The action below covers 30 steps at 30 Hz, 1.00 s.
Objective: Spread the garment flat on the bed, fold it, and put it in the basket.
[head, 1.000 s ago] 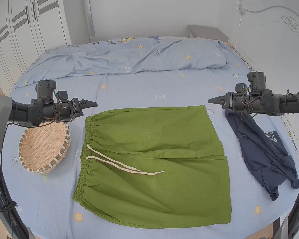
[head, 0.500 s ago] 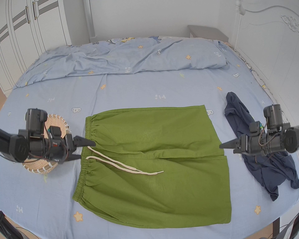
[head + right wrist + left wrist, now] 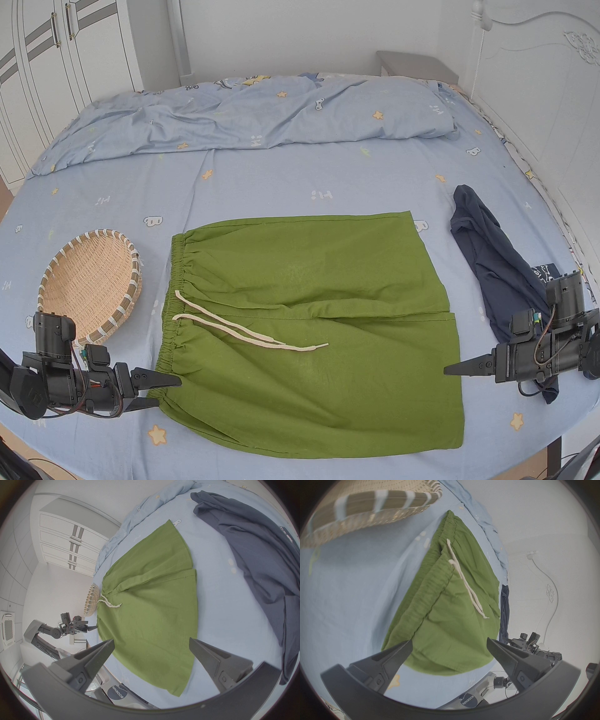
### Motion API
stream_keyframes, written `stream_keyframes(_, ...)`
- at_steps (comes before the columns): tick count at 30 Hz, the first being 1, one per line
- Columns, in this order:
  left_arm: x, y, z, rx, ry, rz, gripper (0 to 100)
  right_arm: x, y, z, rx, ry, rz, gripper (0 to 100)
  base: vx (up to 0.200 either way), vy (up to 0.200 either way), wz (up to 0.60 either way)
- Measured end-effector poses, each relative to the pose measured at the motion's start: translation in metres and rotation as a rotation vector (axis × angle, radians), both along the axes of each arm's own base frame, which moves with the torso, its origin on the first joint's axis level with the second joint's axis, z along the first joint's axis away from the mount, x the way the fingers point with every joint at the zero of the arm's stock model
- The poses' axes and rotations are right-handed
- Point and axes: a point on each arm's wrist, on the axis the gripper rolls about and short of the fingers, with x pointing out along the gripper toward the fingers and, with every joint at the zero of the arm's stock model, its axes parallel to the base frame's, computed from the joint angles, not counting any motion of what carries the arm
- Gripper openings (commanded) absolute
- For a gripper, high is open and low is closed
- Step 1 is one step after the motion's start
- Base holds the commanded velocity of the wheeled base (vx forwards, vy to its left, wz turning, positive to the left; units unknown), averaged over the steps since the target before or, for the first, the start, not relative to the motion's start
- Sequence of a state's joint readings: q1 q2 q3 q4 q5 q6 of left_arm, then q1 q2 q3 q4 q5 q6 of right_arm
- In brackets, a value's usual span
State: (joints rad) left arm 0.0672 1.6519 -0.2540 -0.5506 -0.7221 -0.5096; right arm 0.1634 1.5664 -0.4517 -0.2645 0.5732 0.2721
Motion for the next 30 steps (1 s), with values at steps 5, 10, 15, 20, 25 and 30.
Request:
stream_keyframes(5, -0.003, 0.008, -0.005, -0.019, 0.007, 0.003, 100, -0.007, 0.001, 0.0, 0.009, -0.004, 0.013, 100, 0.0, 0.0, 0.0)
stream_keyframes(10, -0.003, 0.01, -0.012, -0.004, 0.018, -0.014, 100, -0.009, 0.001, 0.0, 0.009, -0.001, 0.017, 100, 0.0, 0.0, 0.0)
stream_keyframes(15, -0.002, 0.012, -0.02, 0.024, 0.02, -0.041, 100, -0.009, 0.002, -0.001, 0.008, 0.002, 0.018, 100, 0.0, 0.0, 0.0)
stream_keyframes(20, -0.003, 0.014, -0.024, 0.022, 0.036, -0.042, 100, -0.007, 0.002, -0.003, 0.007, 0.01, 0.017, 100, 0.0, 0.0, 0.0)
stream_keyframes(25, 0.001, 0.016, -0.029, 0.03, 0.036, -0.055, 100, -0.006, 0.002, -0.006, 0.008, 0.0, 0.018, 100, 0.0, 0.0, 0.0)
stream_keyframes(30, 0.012, 0.018, -0.033, 0.032, 0.022, -0.054, 100, -0.006, 0.002, -0.009, 0.007, 0.001, 0.018, 100, 0.0, 0.0, 0.0)
